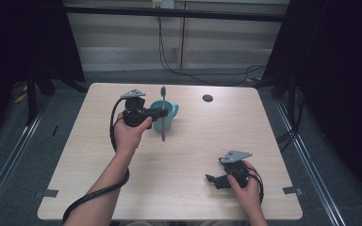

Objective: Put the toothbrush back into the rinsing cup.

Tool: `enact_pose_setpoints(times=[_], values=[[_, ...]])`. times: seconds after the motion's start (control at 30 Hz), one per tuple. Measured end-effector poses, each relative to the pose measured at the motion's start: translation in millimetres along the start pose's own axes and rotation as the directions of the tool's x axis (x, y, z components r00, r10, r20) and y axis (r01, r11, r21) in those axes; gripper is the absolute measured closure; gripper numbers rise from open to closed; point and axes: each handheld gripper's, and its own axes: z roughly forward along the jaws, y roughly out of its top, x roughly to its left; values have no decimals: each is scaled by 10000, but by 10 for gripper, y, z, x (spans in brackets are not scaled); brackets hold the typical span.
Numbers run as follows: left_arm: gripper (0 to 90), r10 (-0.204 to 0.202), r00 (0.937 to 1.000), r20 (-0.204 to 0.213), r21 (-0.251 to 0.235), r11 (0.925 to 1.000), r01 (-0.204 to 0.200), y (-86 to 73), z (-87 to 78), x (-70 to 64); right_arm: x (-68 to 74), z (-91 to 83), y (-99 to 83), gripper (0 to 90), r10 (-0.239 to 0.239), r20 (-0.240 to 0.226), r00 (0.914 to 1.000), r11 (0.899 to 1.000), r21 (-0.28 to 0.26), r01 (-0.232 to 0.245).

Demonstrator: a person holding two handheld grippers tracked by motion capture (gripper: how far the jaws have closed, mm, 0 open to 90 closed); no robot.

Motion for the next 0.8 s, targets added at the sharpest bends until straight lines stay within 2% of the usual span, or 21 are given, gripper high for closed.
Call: enact_pose_setpoints(times=[0.2, 0.3, 0.8], values=[[791, 295, 9993, -216, 65, 9995, -294, 98, -40, 9, 3, 1, 0, 132, -17, 7, 10000, 10000, 11, 17], [791, 260, 9994, -212, -96, 9996, -262, 136, -65, 14, 3, 1, 0, 132, -15, 8, 10000, 10000, 6, 15], [791, 462, 9981, -410, -243, 9986, -472, 295, -110, 25, 4, 2, 0, 132, -2, 11, 10000, 10000, -2, 2]])
